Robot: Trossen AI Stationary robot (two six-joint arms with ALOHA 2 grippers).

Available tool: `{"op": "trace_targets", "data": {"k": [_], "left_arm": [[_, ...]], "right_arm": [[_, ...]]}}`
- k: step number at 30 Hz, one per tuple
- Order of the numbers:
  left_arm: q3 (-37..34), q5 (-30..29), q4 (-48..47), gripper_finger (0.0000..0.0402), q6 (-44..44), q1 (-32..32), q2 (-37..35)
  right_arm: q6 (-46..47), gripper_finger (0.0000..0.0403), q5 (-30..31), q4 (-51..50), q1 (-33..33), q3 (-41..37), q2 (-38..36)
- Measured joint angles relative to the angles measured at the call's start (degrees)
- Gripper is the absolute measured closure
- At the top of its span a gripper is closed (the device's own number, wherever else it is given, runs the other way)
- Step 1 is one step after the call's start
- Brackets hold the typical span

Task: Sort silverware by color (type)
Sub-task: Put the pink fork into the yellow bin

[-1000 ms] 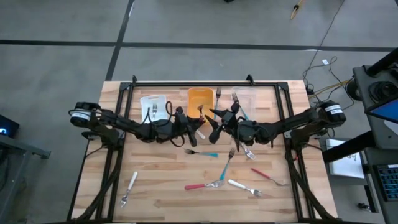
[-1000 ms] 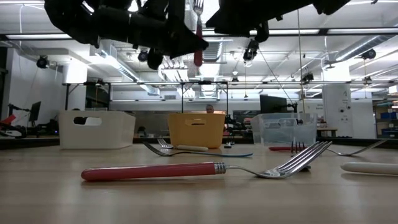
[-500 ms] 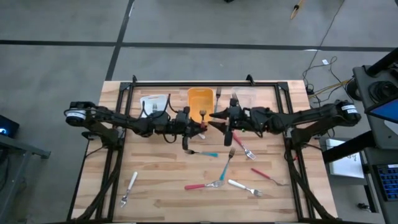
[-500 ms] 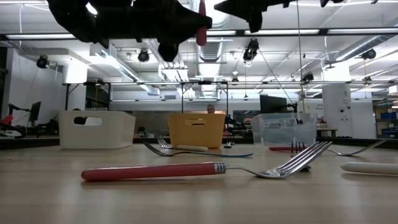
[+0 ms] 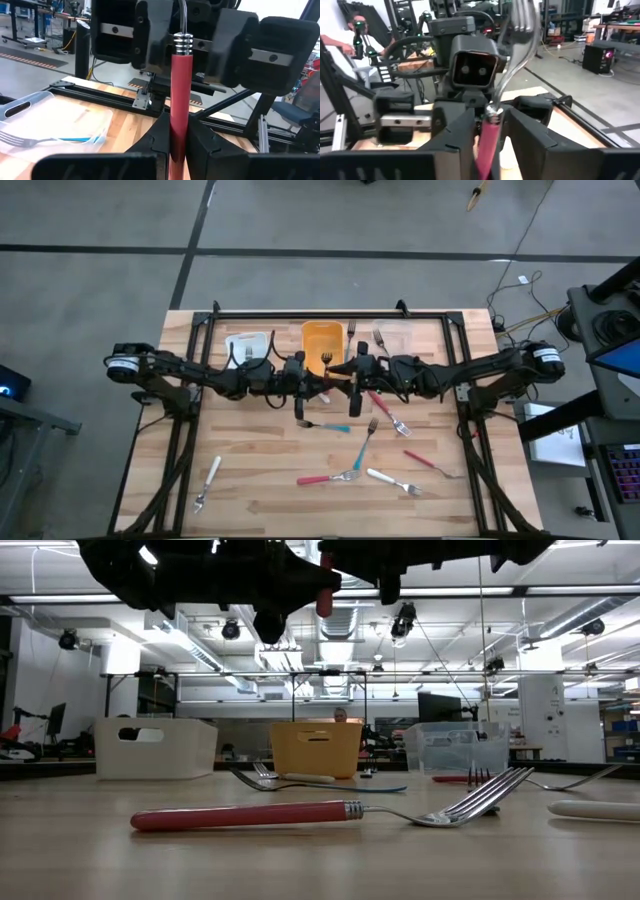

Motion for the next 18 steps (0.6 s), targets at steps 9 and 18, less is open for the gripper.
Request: {"op": "trace_targets", "data": {"k": [9,18], "left_arm": [[0.0,-1.1,0.3,0.0377,0.6,0.1,0.0],[0.0,-1.5,-1.2,0.0304,3.8,2.0,-1.6]], "right_arm": [[-1.4,0.0374,-0.7,-4.3,-1.3,3.9,1.5],[-1.3,0.0374,-0.7,-22.1,-4.4,13.6,2.0]]}}
